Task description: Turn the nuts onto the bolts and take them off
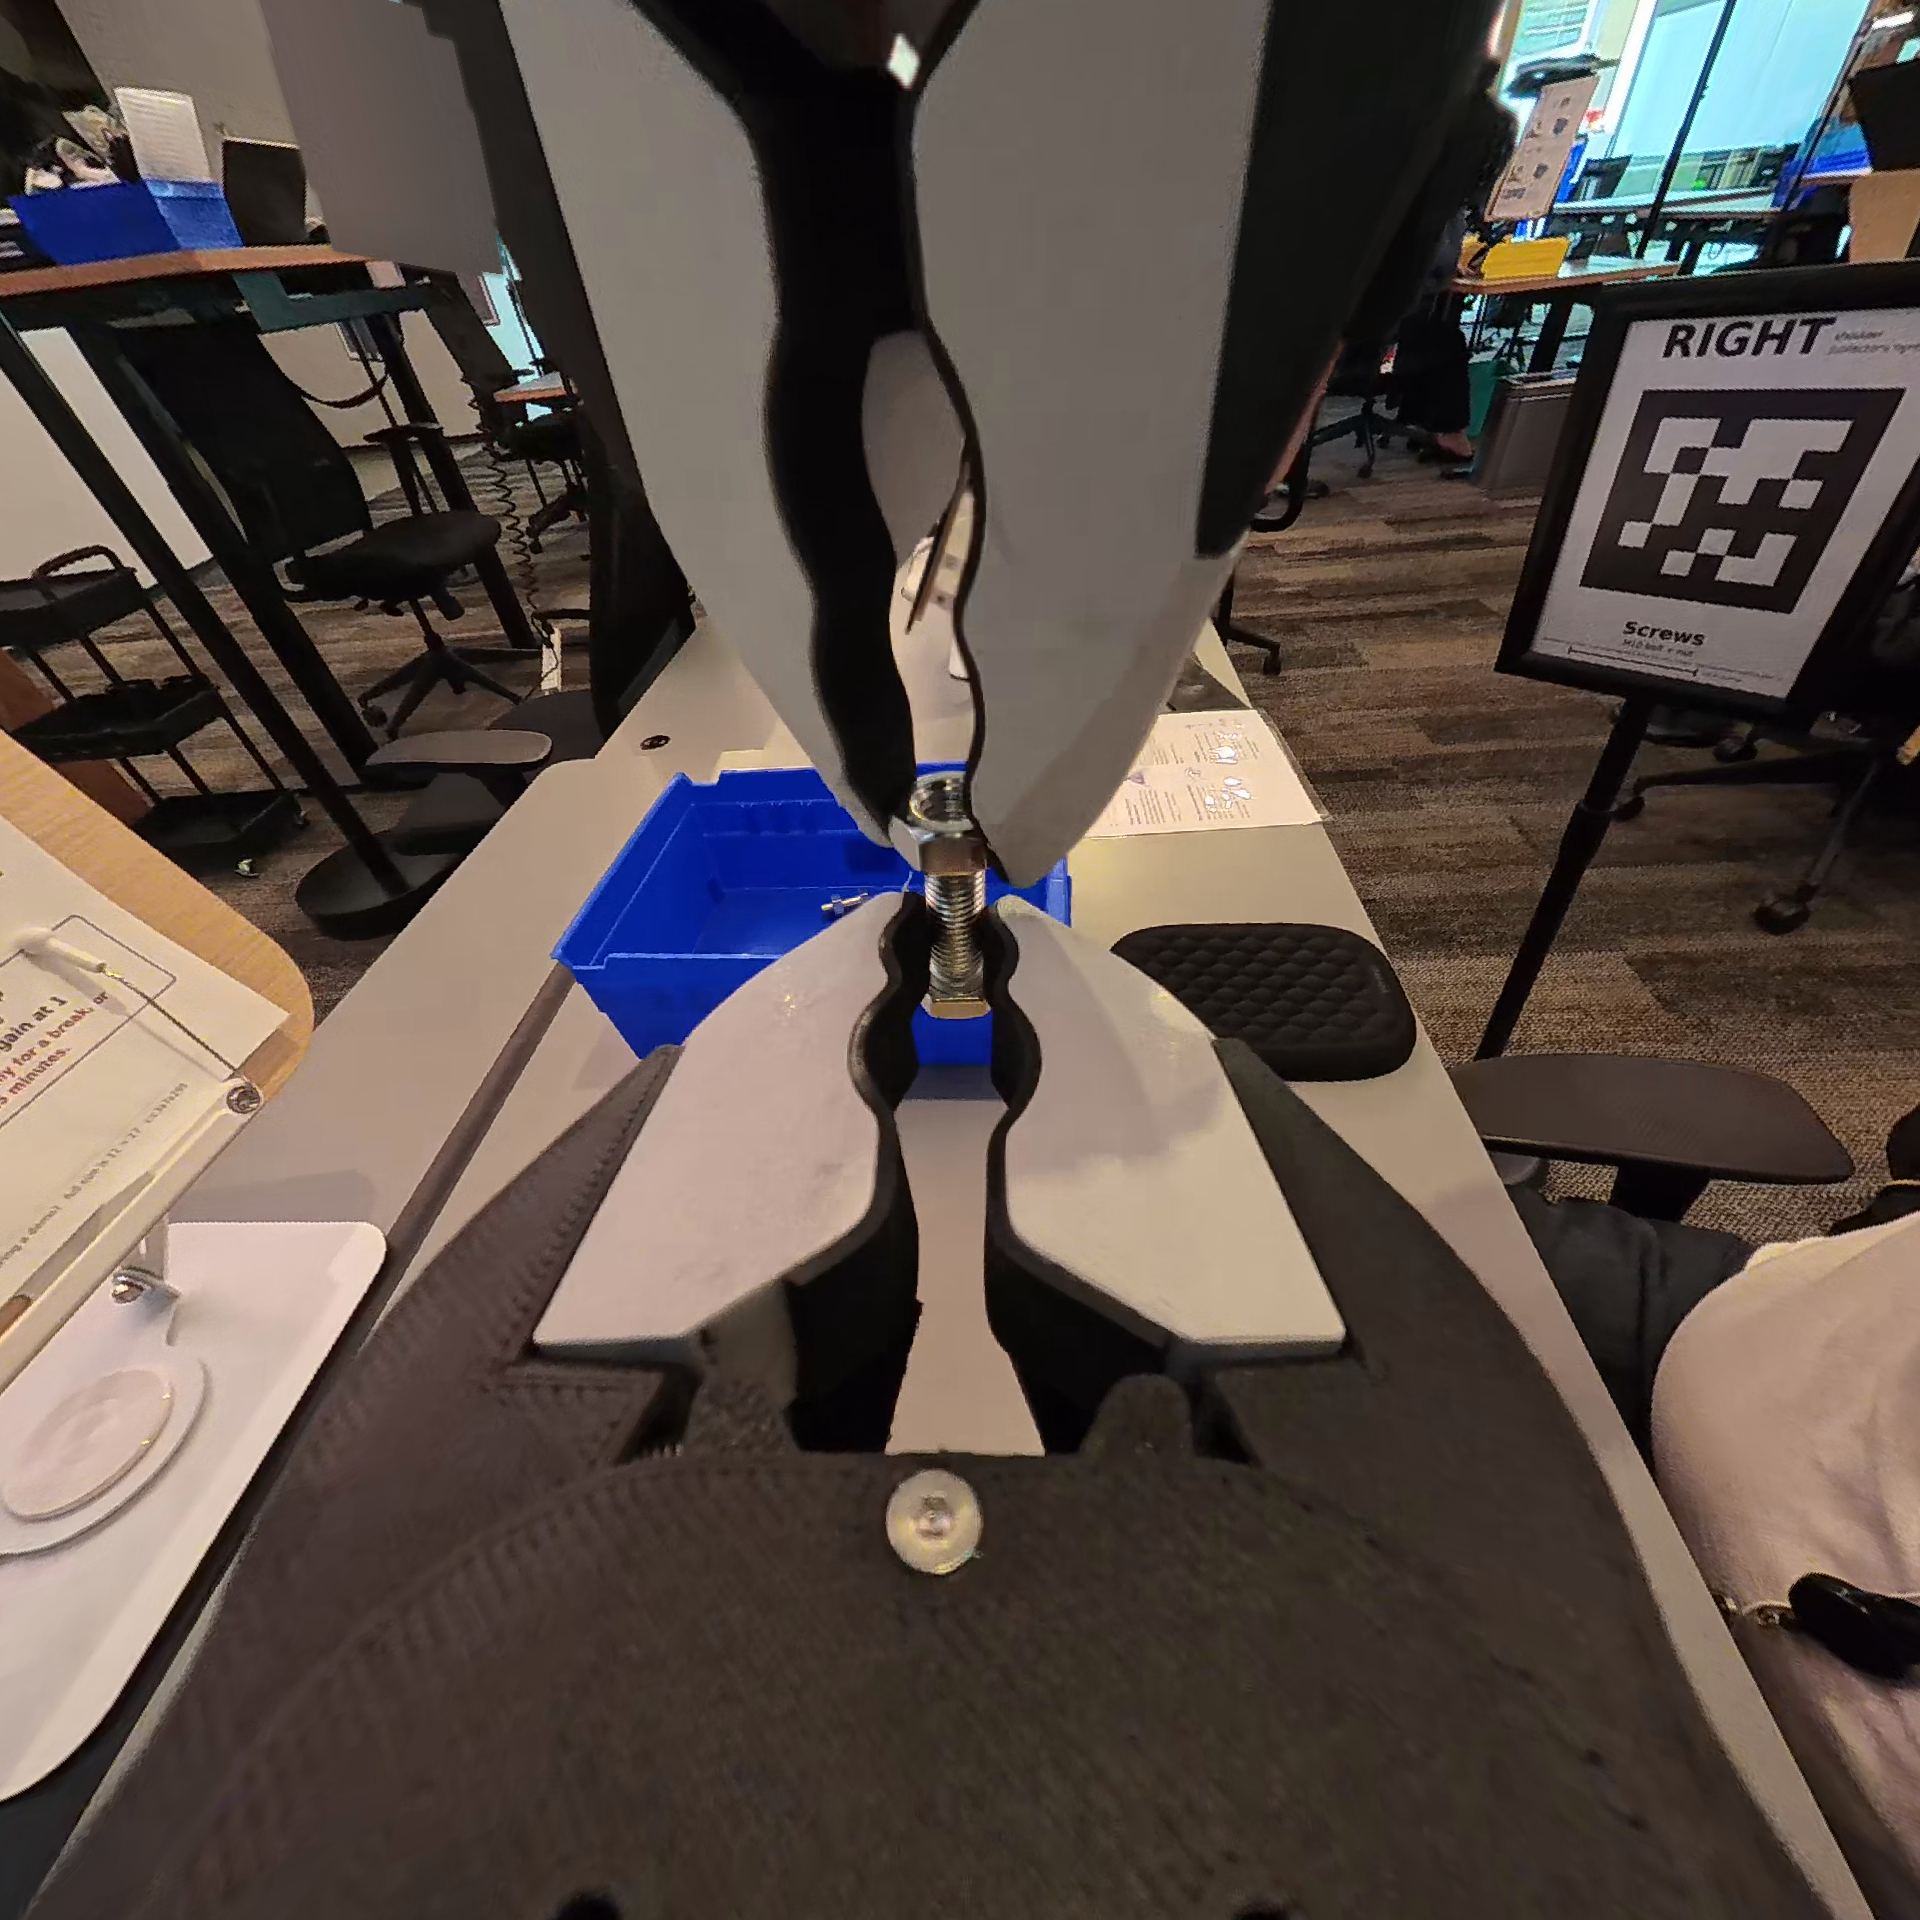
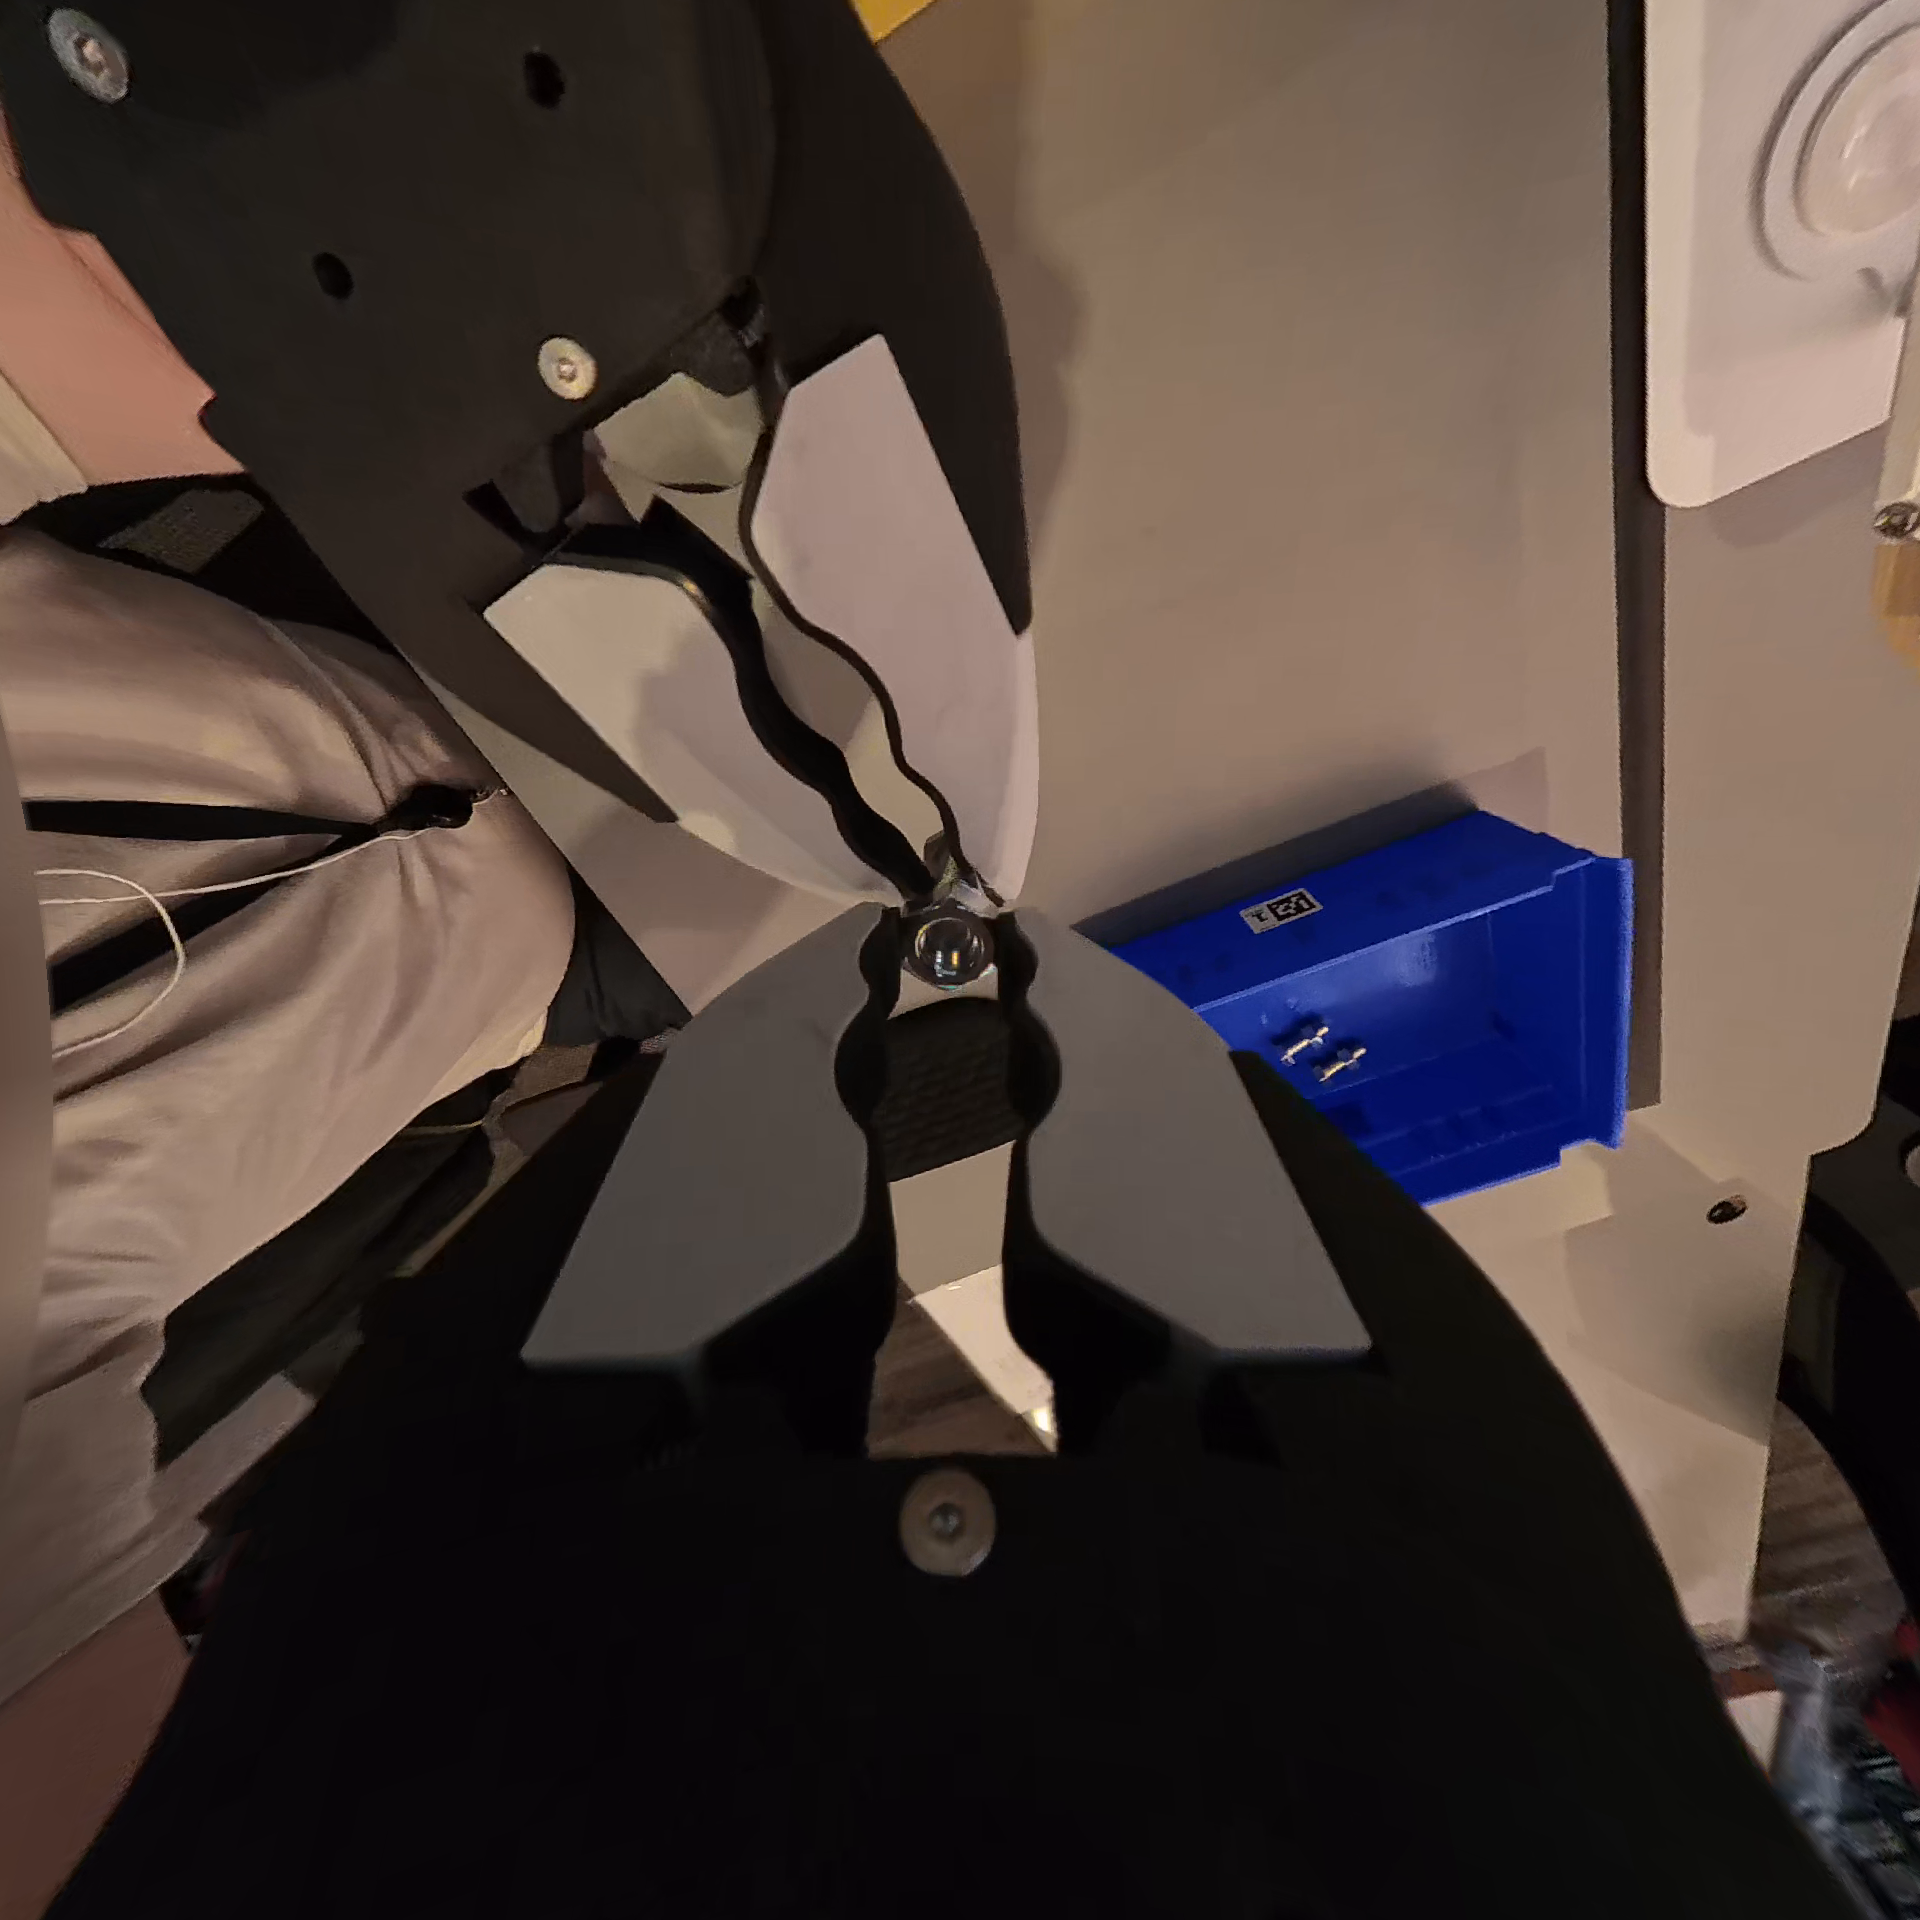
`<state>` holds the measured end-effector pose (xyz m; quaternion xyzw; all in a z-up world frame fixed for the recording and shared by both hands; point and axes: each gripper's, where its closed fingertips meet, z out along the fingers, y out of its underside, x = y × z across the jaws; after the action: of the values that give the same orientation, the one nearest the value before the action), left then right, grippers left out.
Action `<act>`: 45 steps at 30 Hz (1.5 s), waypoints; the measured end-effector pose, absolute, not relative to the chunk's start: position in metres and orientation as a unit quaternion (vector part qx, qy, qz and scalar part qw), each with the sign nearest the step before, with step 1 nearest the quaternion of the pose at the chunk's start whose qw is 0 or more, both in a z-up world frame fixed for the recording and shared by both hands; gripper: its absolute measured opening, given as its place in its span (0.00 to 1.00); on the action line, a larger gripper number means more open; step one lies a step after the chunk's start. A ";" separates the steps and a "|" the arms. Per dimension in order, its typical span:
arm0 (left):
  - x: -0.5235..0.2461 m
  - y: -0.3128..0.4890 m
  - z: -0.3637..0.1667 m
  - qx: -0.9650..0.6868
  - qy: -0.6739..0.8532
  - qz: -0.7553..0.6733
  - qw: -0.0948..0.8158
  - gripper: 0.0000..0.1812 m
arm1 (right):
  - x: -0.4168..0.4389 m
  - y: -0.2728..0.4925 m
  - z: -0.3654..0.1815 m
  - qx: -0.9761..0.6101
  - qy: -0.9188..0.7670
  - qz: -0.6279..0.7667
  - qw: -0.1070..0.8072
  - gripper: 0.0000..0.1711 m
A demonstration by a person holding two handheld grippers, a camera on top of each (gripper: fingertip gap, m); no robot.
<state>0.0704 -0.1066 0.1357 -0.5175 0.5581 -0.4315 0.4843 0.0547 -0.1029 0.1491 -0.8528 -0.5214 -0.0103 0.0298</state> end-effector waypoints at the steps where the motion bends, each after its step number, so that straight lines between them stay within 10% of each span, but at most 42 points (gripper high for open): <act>1: 0.070 -0.108 0.135 -0.516 0.560 -0.432 0.482 0.05 | 0.055 -0.104 0.149 -0.845 -0.533 -0.013 0.032 0.11; 17: 0.075 -0.133 0.127 -0.478 0.622 -0.424 0.453 0.05 | 0.063 -0.131 0.141 -0.709 -0.703 -0.053 -0.025 0.11; 45: 0.065 -0.093 0.132 -0.552 0.545 -0.386 0.499 0.05 | 0.048 -0.089 0.149 -0.919 -0.337 0.104 0.175 0.11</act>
<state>0.0648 -0.0929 0.1324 -0.5518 0.5453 -0.3864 0.4988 0.0485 -0.0886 0.1489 -0.9193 -0.3367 0.1036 0.1755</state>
